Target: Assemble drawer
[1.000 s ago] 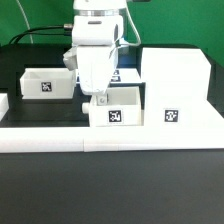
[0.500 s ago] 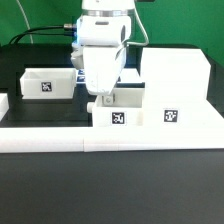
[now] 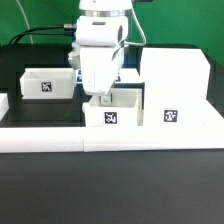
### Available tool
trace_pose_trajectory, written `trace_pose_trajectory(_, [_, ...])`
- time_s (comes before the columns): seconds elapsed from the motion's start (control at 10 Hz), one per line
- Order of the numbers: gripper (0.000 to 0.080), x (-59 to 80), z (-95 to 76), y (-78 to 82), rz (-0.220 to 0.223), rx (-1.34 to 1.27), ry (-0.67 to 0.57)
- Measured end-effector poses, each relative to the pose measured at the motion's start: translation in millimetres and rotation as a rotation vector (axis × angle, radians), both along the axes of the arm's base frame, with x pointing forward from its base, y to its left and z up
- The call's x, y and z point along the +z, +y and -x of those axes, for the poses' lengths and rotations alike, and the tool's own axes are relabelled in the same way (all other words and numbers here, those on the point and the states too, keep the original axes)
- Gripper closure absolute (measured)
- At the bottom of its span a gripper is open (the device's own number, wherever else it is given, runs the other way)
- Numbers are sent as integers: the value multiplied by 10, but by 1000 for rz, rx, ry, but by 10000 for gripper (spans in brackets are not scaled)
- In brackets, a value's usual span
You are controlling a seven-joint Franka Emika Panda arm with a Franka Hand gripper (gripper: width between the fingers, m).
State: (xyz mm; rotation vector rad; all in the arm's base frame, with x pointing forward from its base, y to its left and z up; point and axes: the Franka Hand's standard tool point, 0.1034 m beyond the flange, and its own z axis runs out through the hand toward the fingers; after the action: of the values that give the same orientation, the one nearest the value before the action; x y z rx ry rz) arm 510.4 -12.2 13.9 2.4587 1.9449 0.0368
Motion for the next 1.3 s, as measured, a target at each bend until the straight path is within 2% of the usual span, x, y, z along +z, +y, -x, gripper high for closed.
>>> trace_pose_trajectory(0.2, [753, 22, -11, -4, 1, 0, -4])
trace_pose_trajectory(0.6, [753, 154, -70, -23, 6, -1, -19])
trace_pose_trajectory(1.3, [753, 61, 16, 41, 12, 23, 25])
